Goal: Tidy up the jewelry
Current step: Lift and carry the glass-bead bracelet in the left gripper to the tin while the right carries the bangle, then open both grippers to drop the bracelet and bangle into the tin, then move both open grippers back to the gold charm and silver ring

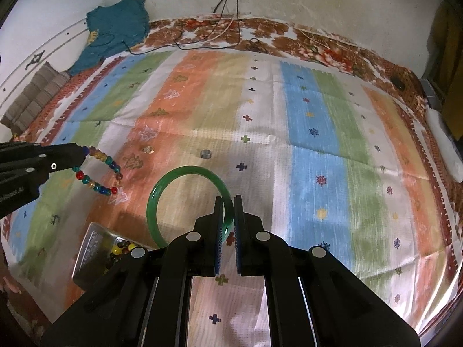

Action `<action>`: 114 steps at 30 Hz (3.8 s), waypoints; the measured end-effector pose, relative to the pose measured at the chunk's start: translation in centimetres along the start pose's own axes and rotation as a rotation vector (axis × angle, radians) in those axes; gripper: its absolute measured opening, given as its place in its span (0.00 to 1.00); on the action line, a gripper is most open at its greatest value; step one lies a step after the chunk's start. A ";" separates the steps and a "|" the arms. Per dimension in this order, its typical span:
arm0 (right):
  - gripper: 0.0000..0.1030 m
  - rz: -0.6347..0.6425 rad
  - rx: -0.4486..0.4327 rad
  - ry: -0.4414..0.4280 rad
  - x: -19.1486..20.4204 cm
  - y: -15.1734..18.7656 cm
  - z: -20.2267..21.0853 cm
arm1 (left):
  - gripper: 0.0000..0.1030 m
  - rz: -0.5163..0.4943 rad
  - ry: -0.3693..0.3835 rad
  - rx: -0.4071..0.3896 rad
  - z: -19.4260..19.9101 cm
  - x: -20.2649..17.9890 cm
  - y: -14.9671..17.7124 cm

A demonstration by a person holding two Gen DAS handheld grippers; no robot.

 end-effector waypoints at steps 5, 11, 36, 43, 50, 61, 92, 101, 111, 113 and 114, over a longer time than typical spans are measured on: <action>0.08 0.012 -0.012 -0.009 0.6 0.6 0.9 | 0.09 -0.009 0.020 -0.027 1.5 -0.7 0.6; 0.08 0.030 -0.025 -0.021 1.4 1.3 1.8 | 0.09 -0.018 0.035 -0.050 2.8 -1.4 1.4; 0.08 0.079 -0.055 -0.064 3.8 4.1 4.8 | 0.09 -0.044 0.064 -0.081 5.7 -2.6 5.9; 0.10 0.101 -0.024 -0.111 4.8 5.2 4.8 | 0.09 -0.036 0.066 -0.062 6.1 -2.7 7.1; 0.23 0.063 -0.029 -0.085 3.8 4.9 4.8 | 0.14 -0.009 0.027 -0.069 6.1 -1.8 6.9; 0.33 0.044 -0.027 -0.093 3.1 4.2 4.4 | 0.26 0.018 0.001 -0.039 4.9 -0.3 6.4; 0.50 0.069 0.049 -0.094 2.9 0.5 -0.7 | 0.51 0.008 -0.109 0.072 -1.8 2.4 2.1; 0.50 0.035 0.066 -0.108 2.3 -0.8 -2.5 | 0.51 0.008 -0.125 0.091 -3.8 2.9 0.8; 0.50 0.024 0.105 -0.101 1.9 -1.9 -5.4 | 0.51 0.000 -0.129 0.113 -6.1 3.1 -0.5; 0.50 0.024 0.111 -0.100 1.9 -2.0 -6.0 | 0.51 -0.005 -0.132 0.115 -6.4 3.1 -0.7; 0.50 0.023 0.114 -0.099 1.9 -2.1 -6.3 | 0.51 -0.002 -0.131 0.118 -6.7 3.2 -0.9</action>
Point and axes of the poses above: each gripper's, at about its wrist camera, not at the fingertips, and z roughly against the way its jaws point, x to its left, y to its underside, the point moved 5 cm from there along -z, roughly the way its jaws point, and after that the axes turned 2 degrees about -x, right-handed, at the moved point
